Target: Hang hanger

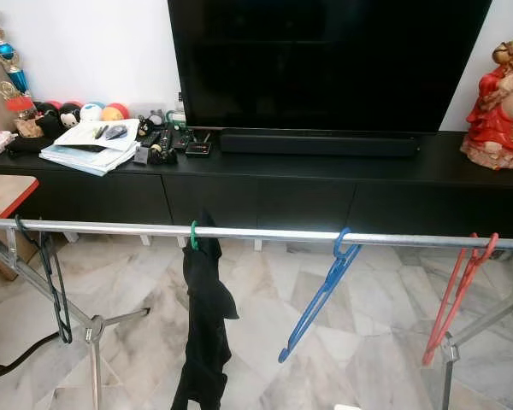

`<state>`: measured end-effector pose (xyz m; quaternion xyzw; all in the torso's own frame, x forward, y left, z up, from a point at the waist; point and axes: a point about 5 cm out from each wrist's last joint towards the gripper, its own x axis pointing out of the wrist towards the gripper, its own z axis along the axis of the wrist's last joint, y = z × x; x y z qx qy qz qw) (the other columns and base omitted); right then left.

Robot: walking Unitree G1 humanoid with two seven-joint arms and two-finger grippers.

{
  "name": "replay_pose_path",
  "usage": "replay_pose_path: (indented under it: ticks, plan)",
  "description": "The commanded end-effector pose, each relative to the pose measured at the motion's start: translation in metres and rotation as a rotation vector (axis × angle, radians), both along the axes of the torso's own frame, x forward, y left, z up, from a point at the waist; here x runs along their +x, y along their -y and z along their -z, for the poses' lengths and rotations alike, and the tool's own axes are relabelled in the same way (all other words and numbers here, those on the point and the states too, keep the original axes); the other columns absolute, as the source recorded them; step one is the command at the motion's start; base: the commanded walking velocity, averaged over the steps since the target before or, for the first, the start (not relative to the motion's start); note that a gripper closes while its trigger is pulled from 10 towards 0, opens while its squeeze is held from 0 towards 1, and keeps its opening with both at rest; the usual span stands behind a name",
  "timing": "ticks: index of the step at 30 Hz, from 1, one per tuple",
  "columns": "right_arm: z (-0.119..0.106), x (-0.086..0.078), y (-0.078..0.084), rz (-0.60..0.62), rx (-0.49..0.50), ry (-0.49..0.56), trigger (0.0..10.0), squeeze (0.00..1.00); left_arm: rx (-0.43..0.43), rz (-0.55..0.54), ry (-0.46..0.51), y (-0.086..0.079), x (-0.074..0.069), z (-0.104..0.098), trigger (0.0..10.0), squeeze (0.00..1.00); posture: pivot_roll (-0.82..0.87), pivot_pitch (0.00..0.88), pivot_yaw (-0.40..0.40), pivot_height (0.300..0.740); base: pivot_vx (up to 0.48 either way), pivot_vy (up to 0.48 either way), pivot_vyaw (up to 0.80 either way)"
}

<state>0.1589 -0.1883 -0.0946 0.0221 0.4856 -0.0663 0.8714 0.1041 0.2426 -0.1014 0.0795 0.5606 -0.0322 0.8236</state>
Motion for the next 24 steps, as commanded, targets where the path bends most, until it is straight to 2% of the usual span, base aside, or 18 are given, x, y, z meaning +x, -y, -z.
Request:
replay_pose_path:
  ticks: [1,15,24]
  plan:
    - [0.0011,-0.0032,0.0018,0.004,0.0,-0.006,10.0,0.0,0.004,0.005,-0.005,-0.0012,-0.0014,0.0,10.0,0.0,0.06,0.0,0.034,0.74,0.0,0.0,0.0]
    - [0.0017,-0.0039,0.0004,-0.008,0.006,-0.009,10.0,0.0,0.002,-0.007,-0.003,-0.0013,-0.0015,0.0001,10.0,0.0,0.07,0.0,0.034,0.74,0.0,0.0,0.0]
    - [0.0024,-0.0081,0.008,-0.027,-0.011,-0.026,10.0,0.0,-0.003,-0.02,0.002,-0.0006,-0.0014,0.0002,10.0,0.0,0.06,0.0,0.028,0.74,0.0,0.0,0.0]
